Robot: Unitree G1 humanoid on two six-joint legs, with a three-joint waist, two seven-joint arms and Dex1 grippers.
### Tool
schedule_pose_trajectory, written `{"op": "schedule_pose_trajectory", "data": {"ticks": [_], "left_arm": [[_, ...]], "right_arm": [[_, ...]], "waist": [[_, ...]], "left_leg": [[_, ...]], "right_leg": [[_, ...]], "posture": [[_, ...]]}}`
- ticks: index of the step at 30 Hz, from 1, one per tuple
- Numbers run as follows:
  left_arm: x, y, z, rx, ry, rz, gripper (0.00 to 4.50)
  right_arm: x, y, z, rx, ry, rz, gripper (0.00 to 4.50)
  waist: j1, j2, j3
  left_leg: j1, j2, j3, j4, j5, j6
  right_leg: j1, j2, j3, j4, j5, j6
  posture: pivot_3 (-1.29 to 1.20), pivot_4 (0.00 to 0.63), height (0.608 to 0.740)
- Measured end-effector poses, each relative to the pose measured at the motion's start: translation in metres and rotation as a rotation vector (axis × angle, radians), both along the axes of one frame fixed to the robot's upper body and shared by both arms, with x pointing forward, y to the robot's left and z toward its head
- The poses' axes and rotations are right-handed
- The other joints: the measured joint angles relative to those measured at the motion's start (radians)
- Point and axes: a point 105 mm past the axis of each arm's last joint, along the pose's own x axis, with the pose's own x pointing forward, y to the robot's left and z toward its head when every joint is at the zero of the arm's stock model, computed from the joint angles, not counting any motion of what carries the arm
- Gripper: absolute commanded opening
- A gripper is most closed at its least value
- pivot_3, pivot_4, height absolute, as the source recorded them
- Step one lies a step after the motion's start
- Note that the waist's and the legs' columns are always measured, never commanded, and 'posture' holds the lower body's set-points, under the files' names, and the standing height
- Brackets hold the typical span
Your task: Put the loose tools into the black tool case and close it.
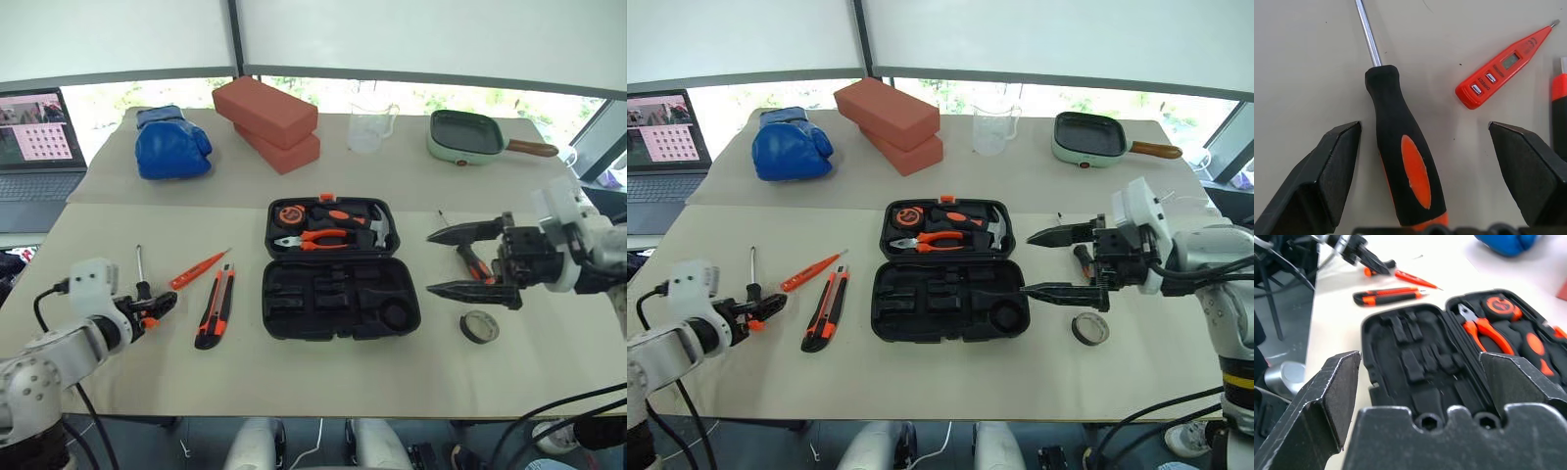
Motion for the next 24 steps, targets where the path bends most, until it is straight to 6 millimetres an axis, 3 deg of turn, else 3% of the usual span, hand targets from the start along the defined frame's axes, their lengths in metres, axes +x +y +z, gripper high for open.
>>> {"op": "schedule_pose_trajectory", "data": {"ticks": [1,9,14,16,18,19,20,23,24], "left_arm": [[0.002,0.001,-0.001,0.010,0.004,0.010,3.78],[0.000,0.015,-0.004,0.027,0.028,0.080,0.94],[-0.001,0.023,-0.003,0.025,0.029,0.099,0.86],[0.000,0.039,0.001,0.067,0.027,0.141,0.86],[0.003,0.063,0.015,0.152,-0.010,0.198,0.86],[0.010,0.075,0.033,0.206,-0.072,0.206,0.86],[0.020,0.074,0.054,0.251,-0.155,0.164,0.86],[0.052,0.029,0.116,0.363,-0.396,-0.140,0.86],[0.063,-0.001,0.133,0.409,-0.472,-0.328,0.86]], "right_arm": [[-0.001,0.003,-0.001,0.002,0.001,0.006,4.50],[0.000,0.008,-0.005,0.011,0.002,-0.010,4.50],[0.001,0.009,-0.005,0.013,-0.007,-0.024,4.50],[0.002,0.009,-0.004,0.014,-0.008,-0.027,4.50],[0.001,0.007,-0.007,0.014,0.000,-0.035,4.50],[0.001,0.006,-0.009,0.015,0.007,-0.042,4.50],[0.002,0.006,-0.009,0.016,0.008,-0.048,4.50],[0.002,0.005,-0.009,0.017,0.004,-0.059,4.50],[0.001,0.002,-0.011,0.017,0.011,-0.072,4.50]], "waist": [[0.000,0.000,0.000],[-0.001,0.001,0.000],[-0.006,0.001,-0.001],[-0.008,0.000,0.000],[-0.008,-0.005,0.002],[-0.004,-0.008,0.003],[0.002,-0.009,0.004],[0.031,-0.010,0.005],[0.040,-0.010,0.005]], "left_leg": [[0.001,0.000,0.000,0.000,0.000,0.000],[0.002,0.000,0.000,0.000,0.001,0.000],[0.003,0.001,0.000,0.000,0.001,-0.001],[0.003,0.001,0.001,0.000,0.002,-0.002],[0.002,0.003,0.000,0.000,0.003,-0.004],[0.001,0.003,-0.001,0.000,0.003,-0.005],[0.000,0.003,-0.001,0.001,0.004,-0.005],[-0.002,-0.001,-0.001,0.001,0.004,-0.003],[-0.003,-0.001,-0.001,0.001,0.004,-0.003]], "right_leg": [[0.001,0.000,0.000,0.000,0.000,0.000],[0.001,0.000,0.000,0.001,0.001,-0.001],[0.001,0.002,0.001,0.002,0.000,-0.002],[-0.001,0.003,0.002,0.006,0.000,-0.004],[-0.003,0.005,0.001,0.007,-0.001,-0.006],[-0.003,0.005,0.000,0.007,-0.001,-0.006],[-0.003,0.005,-0.001,0.007,-0.001,-0.006],[-0.002,-0.002,-0.006,0.004,0.000,-0.005],[-0.001,-0.003,-0.007,0.001,0.000,-0.005]], "posture": [[0.00,0.150,0.738],[0.00,0.150,0.738],[0.00,0.150,0.738],[0.00,0.150,0.738],[0.00,0.150,0.738],[0.00,0.150,0.738],[0.00,0.150,0.738],[0.00,0.150,0.738],[0.00,0.150,0.738]]}}
